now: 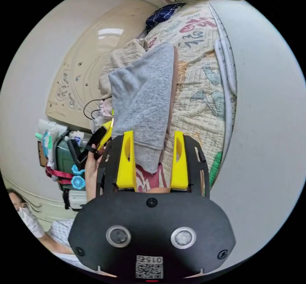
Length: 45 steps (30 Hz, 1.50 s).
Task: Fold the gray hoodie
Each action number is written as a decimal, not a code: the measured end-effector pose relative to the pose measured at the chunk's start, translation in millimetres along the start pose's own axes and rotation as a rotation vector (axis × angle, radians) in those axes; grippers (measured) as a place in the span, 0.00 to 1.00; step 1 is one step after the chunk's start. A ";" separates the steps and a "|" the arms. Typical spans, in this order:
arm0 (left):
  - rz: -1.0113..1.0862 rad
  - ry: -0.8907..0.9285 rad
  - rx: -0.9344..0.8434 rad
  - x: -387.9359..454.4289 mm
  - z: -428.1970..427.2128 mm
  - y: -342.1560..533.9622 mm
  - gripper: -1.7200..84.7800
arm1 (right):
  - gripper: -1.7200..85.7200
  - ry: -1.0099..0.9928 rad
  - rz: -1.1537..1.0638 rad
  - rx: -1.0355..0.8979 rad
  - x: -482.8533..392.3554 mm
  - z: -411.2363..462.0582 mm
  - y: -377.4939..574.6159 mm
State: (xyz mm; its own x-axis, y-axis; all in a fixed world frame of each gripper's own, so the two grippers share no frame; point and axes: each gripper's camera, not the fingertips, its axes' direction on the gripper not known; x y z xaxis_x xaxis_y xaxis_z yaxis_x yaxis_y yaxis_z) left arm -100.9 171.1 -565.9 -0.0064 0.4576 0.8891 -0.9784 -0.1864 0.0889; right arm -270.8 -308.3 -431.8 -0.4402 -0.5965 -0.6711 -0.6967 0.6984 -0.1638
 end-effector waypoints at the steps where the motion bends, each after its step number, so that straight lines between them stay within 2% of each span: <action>1: -0.011 0.005 -0.001 -3.2 0.5 2.1 0.21 | 0.21 -0.089 -0.003 -0.033 14.9 1.6 -8.6; 8: -0.080 0.046 0.005 -18.3 8.6 12.4 0.22 | 0.16 -0.094 -0.041 -0.156 49.7 0.8 -41.0; 14: -0.148 0.099 0.061 -32.3 -4.1 33.1 0.20 | 0.09 -0.206 -0.118 -0.003 56.1 -64.8 -28.8; 17: -0.207 0.277 0.162 -50.4 -24.5 50.3 0.13 | 0.08 -0.316 -0.153 0.077 63.0 -107.5 0.4; 19: -0.278 0.501 0.267 -72.4 -35.9 66.6 0.11 | 0.07 -0.356 -0.184 0.110 78.7 -146.8 37.8; 21: -0.298 0.566 0.301 -80.1 -40.4 75.0 0.11 | 0.07 -0.323 -0.177 0.107 98.4 -175.8 71.9; 24: -0.275 0.509 0.280 -72.4 -37.8 79.1 0.11 | 0.07 -0.241 -0.101 0.110 141.8 -213.4 133.7; 27: -0.202 0.511 0.157 -54.5 -11.7 71.6 0.13 | 0.08 -0.116 -0.069 0.080 161.7 -227.6 186.1; 30: -0.144 0.447 0.045 -36.7 15.3 70.3 0.15 | 0.09 0.058 -0.012 0.042 175.7 -217.0 215.5; 32: -0.125 0.432 0.006 -29.6 28.0 72.6 0.15 | 0.09 0.103 -0.004 0.060 177.0 -215.4 217.5; 35: -0.107 0.400 -0.043 -21.7 45.6 78.3 0.15 | 0.10 0.262 -0.074 0.162 149.3 -217.7 204.0; 37: -0.094 0.369 -0.068 -15.9 57.1 80.0 0.15 | 0.11 0.372 -0.213 0.221 104.4 -201.9 174.9; 41: -0.111 0.345 -0.094 -11.9 77.4 85.0 0.15 | 0.14 0.417 -0.415 0.137 31.1 -121.2 115.2; 45: -0.203 0.404 -0.086 -13.0 97.5 94.0 0.15 | 0.15 0.316 -0.482 0.072 -21.7 -14.1 65.3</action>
State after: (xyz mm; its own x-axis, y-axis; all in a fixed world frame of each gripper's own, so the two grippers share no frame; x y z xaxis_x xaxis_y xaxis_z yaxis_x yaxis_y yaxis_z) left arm -172.7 62.9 -525.4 0.1235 0.7828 0.6100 -0.9817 0.0065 0.1903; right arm -314.8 -255.3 -417.7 -0.2382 -0.9354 -0.2614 -0.8248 0.3370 -0.4540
